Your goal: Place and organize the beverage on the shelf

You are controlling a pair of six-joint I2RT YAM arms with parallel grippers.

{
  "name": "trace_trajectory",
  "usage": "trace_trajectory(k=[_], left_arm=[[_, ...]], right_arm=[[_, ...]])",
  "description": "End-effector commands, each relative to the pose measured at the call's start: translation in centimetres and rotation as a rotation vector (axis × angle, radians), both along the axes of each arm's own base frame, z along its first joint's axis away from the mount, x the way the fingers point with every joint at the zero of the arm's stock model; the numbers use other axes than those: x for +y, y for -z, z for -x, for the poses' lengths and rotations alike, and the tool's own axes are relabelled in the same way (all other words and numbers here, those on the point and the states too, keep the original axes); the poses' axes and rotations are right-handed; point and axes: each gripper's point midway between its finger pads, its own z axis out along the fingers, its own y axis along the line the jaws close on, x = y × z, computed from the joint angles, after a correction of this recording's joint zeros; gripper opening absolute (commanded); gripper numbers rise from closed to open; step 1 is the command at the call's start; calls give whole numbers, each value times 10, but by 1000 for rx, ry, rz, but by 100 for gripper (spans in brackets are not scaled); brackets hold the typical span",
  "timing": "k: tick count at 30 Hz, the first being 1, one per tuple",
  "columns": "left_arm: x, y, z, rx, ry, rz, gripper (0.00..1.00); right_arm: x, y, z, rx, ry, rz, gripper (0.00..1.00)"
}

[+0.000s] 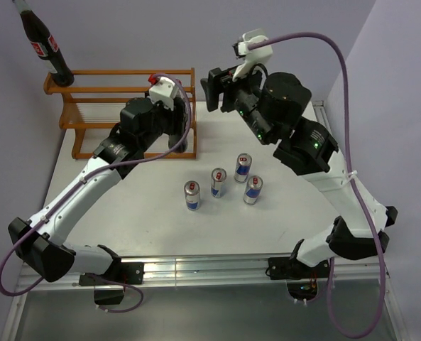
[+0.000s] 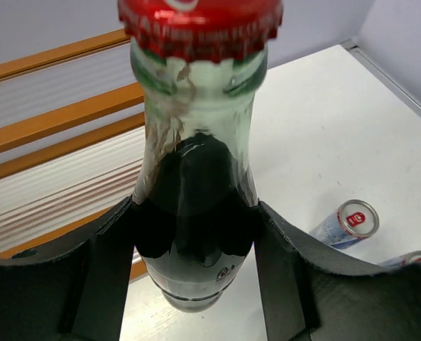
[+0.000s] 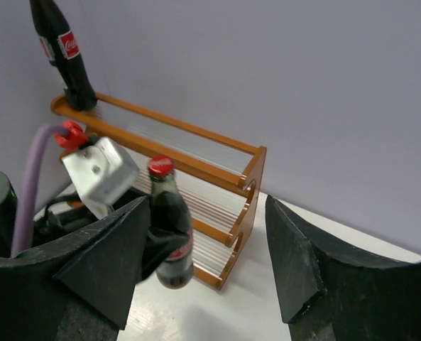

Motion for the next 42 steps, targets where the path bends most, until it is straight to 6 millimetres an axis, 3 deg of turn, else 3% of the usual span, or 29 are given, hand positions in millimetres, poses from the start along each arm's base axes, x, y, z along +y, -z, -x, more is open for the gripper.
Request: trace_trajectory(k=[1,3,4,5,6,10,11,13,14,21,32,42], left_arm=[[46,-171,11,-375,-119,314,0],[66,-184,5,-379,-184,318,0],[71,-180,2,-352,-203,300,0],[81,-192,1,-366,-237,313,0],[94,-197,-3,-370,-274,316,1],[132,-212,-15,-364,-381,311,0],[139,-225,-17,-384,-395,321,0],[155,-225,-29,-371,-440,301,0],[165,-241,-25,-403,-457,309,0],[226,-262,-50,-450,-580,301,0],[284,-280,-74,-541,-633,301,0],[293,-281,-93,-596,-630,275,0]], right_arm=[[-32,-23,4,-51,75,-75,73],[-44,-20,6,-50,94,-93,83],[-50,-18,5,-49,107,-99,86],[-58,-20,9,-50,108,-122,89],[-59,-11,7,-36,116,-110,94],[-73,7,0,1,141,-112,95],[-80,10,-3,16,158,-133,95],[-84,24,-8,44,170,-122,95],[-85,35,-12,67,178,-116,95],[-95,56,-22,100,202,-107,95],[-98,68,-22,114,175,-105,95],[-94,76,-25,125,161,-92,95]])
